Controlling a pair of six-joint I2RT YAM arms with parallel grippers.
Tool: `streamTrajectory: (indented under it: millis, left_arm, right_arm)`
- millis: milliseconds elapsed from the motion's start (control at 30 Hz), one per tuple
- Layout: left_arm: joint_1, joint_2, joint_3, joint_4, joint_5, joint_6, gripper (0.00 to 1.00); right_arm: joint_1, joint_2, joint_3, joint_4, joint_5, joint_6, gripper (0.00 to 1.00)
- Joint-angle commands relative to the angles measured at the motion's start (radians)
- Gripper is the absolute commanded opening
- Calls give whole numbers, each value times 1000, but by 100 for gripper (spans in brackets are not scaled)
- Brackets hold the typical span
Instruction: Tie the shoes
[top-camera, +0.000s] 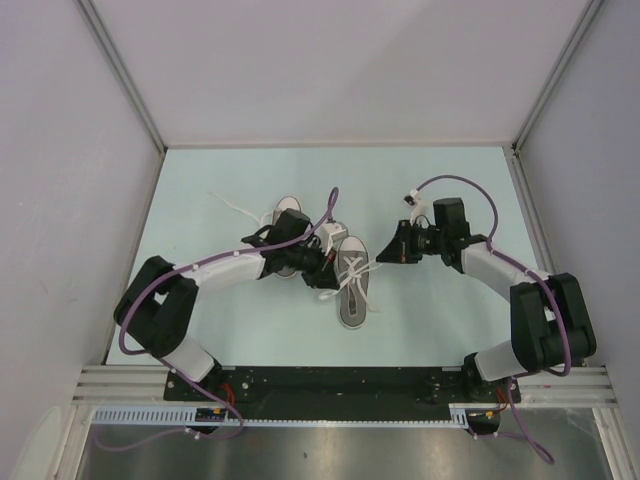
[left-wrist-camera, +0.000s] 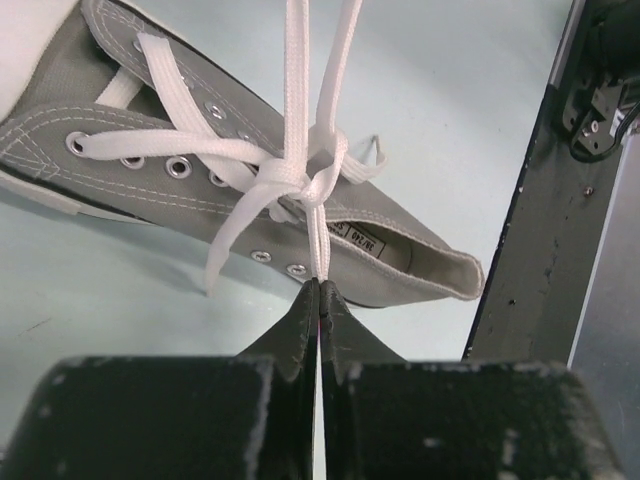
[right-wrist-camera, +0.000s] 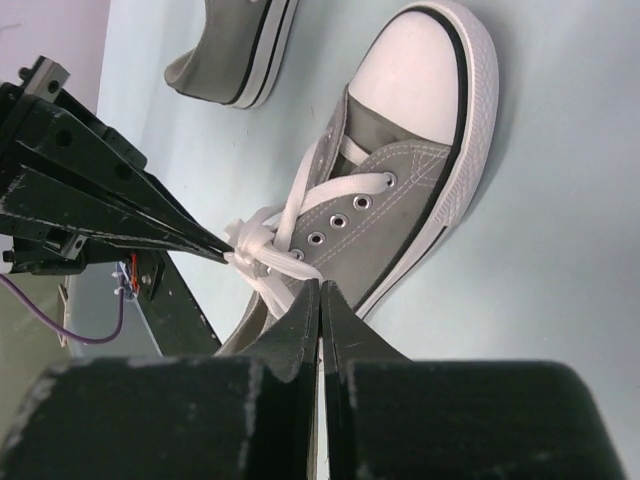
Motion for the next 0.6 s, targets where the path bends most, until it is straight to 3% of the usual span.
streamTrajectory:
  millis: [0, 567]
  left_arm:
    - [9, -68, -11, -56, 15, 63, 0]
    - [37, -92, -26, -122, 35, 141, 0]
  right_arm:
    - [-15, -18, -13, -5, 7, -33, 0]
    - [-104, 48, -17, 32, 39, -82, 0]
